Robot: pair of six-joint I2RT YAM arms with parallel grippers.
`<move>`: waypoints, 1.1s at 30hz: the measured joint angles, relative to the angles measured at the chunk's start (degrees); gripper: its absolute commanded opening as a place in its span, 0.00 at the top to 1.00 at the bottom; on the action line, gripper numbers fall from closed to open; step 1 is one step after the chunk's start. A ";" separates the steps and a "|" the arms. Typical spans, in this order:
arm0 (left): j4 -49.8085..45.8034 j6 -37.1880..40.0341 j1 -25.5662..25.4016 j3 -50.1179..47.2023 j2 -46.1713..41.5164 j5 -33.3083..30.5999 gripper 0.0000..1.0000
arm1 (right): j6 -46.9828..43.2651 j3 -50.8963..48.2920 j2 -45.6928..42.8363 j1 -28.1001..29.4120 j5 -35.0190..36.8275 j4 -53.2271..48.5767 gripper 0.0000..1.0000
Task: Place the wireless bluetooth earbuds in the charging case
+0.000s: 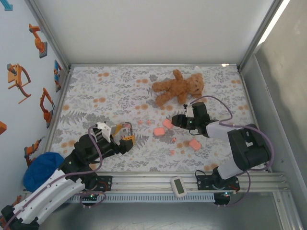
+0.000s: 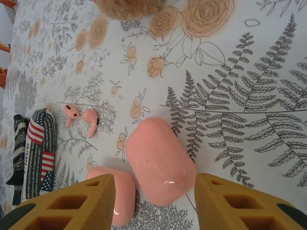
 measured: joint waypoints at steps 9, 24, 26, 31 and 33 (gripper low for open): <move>-0.31 0.00 0.00 -0.02 -0.22 -1.53 0.04 | -10.51 0.00 -16.76 1.29 3.30 -9.97 0.07; -0.55 -0.02 0.00 -0.33 -0.20 -3.02 0.04 | -36.15 0.31 -29.97 12.59 7.85 -19.41 0.01; -0.72 0.00 0.00 -0.35 -0.31 -3.06 0.04 | -41.75 0.92 -29.66 14.32 8.76 -22.18 0.01; -0.76 -0.02 0.00 -0.50 -1.27 -3.19 0.04 | -51.76 4.68 -26.38 16.55 11.04 -27.61 0.01; -0.79 -0.04 0.00 -0.87 -1.73 -3.21 0.04 | -55.15 7.21 -23.69 18.14 12.85 -29.92 0.01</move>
